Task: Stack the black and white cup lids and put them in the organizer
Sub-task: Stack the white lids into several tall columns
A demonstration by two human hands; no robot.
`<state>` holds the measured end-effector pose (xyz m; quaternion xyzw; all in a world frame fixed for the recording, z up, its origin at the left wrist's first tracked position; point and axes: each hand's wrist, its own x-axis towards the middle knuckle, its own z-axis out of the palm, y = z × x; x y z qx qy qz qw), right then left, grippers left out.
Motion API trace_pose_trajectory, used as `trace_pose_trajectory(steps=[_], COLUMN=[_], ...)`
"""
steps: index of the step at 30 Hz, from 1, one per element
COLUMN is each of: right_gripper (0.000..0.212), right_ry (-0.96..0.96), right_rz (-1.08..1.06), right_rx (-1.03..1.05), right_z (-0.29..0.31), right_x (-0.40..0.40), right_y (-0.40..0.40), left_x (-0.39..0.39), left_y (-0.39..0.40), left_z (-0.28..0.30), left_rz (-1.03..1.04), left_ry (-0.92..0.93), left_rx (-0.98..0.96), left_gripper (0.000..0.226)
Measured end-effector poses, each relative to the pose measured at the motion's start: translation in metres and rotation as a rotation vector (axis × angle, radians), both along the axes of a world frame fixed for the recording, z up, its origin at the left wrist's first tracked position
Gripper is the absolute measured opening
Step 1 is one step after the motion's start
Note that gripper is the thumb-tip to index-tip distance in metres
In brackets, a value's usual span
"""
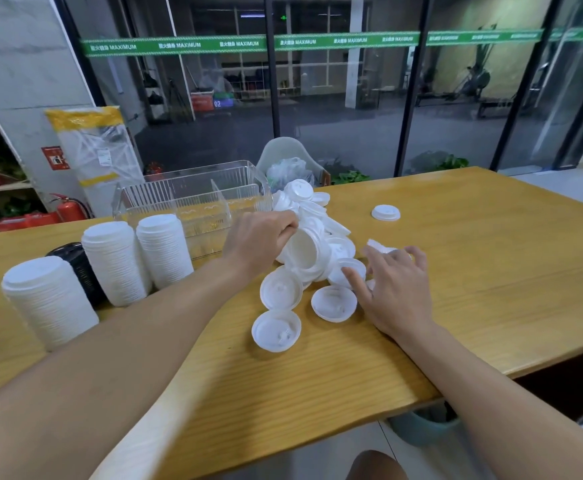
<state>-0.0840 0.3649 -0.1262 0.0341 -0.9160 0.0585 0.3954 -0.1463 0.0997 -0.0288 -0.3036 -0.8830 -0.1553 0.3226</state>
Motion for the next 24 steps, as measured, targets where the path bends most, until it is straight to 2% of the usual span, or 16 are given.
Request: trace_pose_trajectory(steps=[4, 8, 12, 15, 17, 19, 24], right_gripper=[0.056, 0.052, 0.052, 0.061, 0.069, 0.072, 0.075], right_ry=[0.112, 0.058, -0.186, -0.378, -0.467, -0.497, -0.446], right_rz=[0.095, 0.278, 0.557, 0.716, 0.742, 0.723, 0.65], right_rx=[-0.059, -0.195, -0.432, -0.643, -0.717, -0.706, -0.651], right_z=[0.003, 0.015, 0.031, 0.042, 0.047, 0.049, 0.045], right_x=[-0.004, -0.006, -0.01, -0.012, -0.013, -0.016, -0.022], right_y=[-0.008, -0.038, -0.067, -0.069, -0.067, -0.064, -0.062], left_x=[-0.003, -0.004, -0.004, -0.004, -0.003, -0.003, -0.003], left_y=[-0.008, -0.011, -0.016, -0.02, -0.022, -0.022, -0.017], left_z=[0.002, 0.001, -0.002, -0.004, -0.005, -0.007, -0.012], left_rz=[0.007, -0.01, -0.088, -0.162, -0.209, -0.226, -0.223], left_ry=[-0.003, -0.034, -0.09, -0.156, -0.175, -0.184, -0.232], left_rx=[0.002, 0.03, 0.033, 0.065, 0.098, 0.136, 0.228], left_gripper=[0.022, 0.02, 0.019, 0.015, 0.014, 0.013, 0.014])
